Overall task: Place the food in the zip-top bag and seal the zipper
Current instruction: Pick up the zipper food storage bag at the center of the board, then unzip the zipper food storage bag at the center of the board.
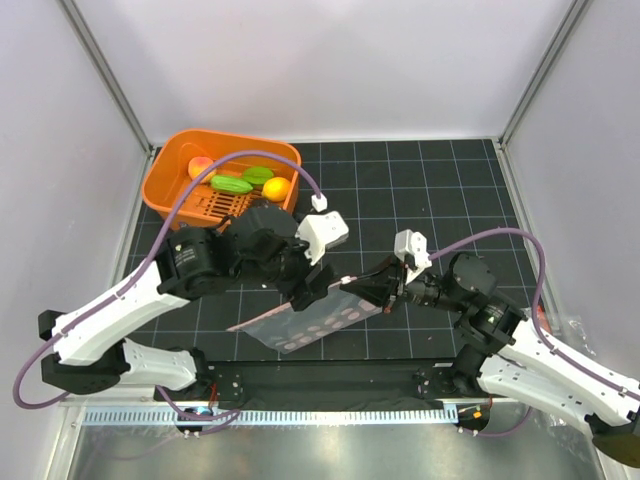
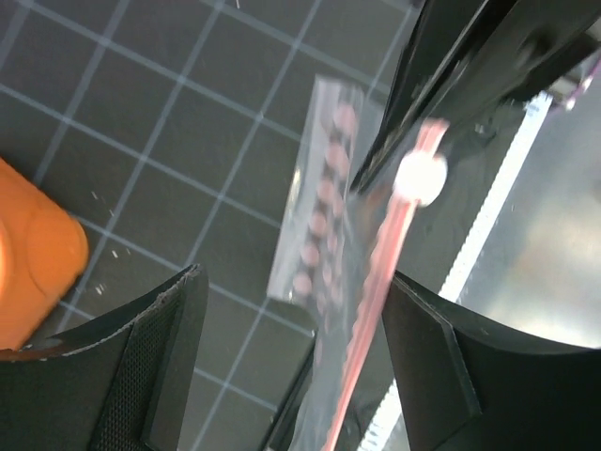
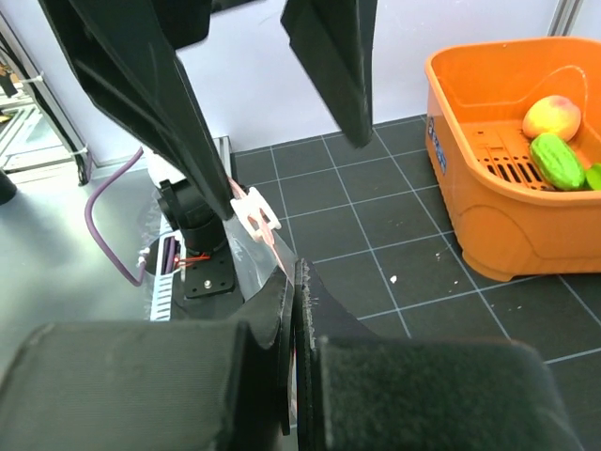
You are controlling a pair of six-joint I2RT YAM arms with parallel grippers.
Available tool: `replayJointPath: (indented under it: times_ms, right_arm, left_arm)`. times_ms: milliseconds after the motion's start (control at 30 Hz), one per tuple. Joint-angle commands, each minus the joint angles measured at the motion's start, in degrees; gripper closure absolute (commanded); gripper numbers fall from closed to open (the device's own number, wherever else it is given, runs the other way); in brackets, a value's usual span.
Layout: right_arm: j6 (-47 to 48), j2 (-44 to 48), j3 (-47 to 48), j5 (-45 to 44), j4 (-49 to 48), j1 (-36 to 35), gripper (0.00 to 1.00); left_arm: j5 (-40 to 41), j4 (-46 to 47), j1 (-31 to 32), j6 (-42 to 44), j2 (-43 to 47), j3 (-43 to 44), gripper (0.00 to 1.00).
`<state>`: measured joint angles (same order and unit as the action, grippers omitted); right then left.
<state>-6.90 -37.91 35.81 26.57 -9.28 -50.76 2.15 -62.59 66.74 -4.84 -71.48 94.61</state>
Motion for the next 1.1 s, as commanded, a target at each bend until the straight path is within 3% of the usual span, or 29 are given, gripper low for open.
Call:
replayJointPath:
  times_ms: [0, 167, 800, 1067]
  right_arm:
    - [-2.2, -0.5, 3.3, -0.1, -0.7, 0.0, 0.99]
    - [-3.9, -0.8, 3.7, -1.2, 0.0, 0.0, 0.99]
    - [-5.9, -2.6, 5.7, -0.7, 1.6, 0.0, 0.99]
    - [-5.8, -3.0, 5.8, 0.1, 1.7, 0.0, 0.99]
  left_arm:
    - [-0.3, 4.3, 0.2, 1.9, 0.3, 4.4, 0.25]
    - [-7.1, 7.7, 0.1, 3.3, 0.6, 3.9, 0.37]
    - [-9.3, 9.4, 0.2, 4.3, -4.7, 6.4, 0.46]
    - [-8.8, 9.9, 0.2, 4.1, -4.8, 7.7, 0.77]
